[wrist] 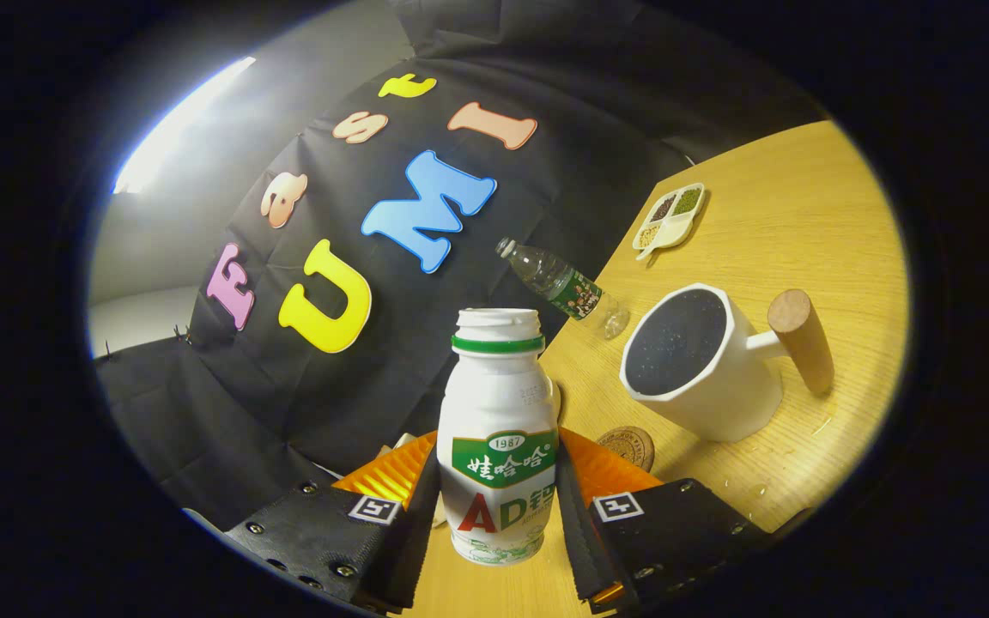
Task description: Take the bottle from table, then pour the juice into the cup, finally place the bottle on the coaster
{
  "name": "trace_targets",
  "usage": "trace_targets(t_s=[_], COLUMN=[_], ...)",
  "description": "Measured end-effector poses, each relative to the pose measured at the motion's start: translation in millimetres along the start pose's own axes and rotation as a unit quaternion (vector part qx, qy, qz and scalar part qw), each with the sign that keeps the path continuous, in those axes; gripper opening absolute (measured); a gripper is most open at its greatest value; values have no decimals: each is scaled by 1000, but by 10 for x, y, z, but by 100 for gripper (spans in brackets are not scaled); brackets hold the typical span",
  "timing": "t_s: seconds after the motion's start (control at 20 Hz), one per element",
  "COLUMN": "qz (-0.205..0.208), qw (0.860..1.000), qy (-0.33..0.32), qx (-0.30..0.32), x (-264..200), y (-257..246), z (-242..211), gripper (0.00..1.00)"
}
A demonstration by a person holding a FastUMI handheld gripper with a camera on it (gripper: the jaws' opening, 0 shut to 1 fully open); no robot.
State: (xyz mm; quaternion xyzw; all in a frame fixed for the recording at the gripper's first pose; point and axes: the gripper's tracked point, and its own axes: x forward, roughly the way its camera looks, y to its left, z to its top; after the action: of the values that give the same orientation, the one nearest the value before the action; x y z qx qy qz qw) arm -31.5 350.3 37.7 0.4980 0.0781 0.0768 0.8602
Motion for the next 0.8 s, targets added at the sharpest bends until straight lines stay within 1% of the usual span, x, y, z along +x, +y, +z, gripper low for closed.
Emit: trace_targets(t_s=[0.15,0.4,0.55,0.8], qz=[3,4,13,18], qw=[1000,999,997,993], qy=[-1,-1,-2,-6], qx=[24,40,73,116], x=[8,29,40,51], y=[-1,4,34,28], z=[10,21,53,92], gripper=[66,66,67,66])
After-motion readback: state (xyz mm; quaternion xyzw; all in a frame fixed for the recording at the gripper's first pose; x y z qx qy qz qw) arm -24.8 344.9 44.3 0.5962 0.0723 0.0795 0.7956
